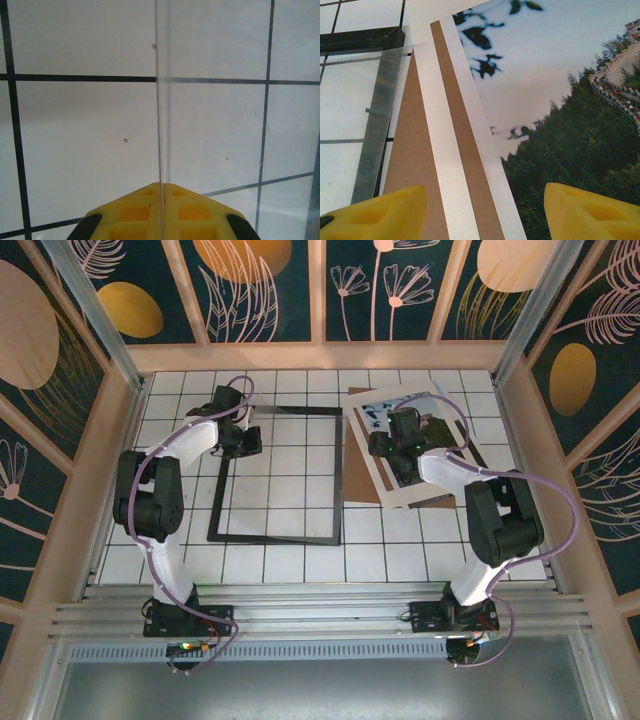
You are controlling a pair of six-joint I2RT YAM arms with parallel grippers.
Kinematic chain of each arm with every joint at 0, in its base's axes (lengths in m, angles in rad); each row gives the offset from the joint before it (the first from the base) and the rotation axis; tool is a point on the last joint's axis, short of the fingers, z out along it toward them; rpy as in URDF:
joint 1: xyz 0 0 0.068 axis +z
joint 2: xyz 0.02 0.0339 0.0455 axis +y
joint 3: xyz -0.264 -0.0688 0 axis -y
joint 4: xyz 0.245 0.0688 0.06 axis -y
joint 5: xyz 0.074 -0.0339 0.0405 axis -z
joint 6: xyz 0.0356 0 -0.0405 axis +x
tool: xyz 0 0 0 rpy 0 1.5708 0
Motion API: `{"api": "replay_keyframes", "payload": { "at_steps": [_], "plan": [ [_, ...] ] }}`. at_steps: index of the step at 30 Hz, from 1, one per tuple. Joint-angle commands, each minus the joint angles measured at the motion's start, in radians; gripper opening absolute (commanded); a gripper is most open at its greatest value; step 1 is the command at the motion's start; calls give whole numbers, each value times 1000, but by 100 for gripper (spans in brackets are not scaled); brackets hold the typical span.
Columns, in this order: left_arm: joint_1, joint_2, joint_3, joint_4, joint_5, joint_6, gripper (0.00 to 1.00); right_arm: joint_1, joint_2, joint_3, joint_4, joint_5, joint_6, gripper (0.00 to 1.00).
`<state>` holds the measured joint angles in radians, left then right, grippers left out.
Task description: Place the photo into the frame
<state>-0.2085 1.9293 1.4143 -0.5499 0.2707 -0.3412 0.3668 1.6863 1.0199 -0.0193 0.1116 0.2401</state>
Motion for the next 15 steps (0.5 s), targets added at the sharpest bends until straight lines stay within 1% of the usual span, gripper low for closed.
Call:
{"api": "replay_keyframes", "payload": {
  "at_steps": [1,5,11,15],
  "plan": [
    [6,-35,-19,20,-27,-4,0,7,18,-14,29,4,-18,64],
    [6,-55,-52,45,-21,-27,0,8,18,-15,32,1,-16,64],
    [6,-91,-93,107,71,-79,0,8,19,-16,35,-6,-16,64],
    [7,-100,-95,121,73,-91,0,8,18,-19,36,-6,-17,64]
  ]
}}
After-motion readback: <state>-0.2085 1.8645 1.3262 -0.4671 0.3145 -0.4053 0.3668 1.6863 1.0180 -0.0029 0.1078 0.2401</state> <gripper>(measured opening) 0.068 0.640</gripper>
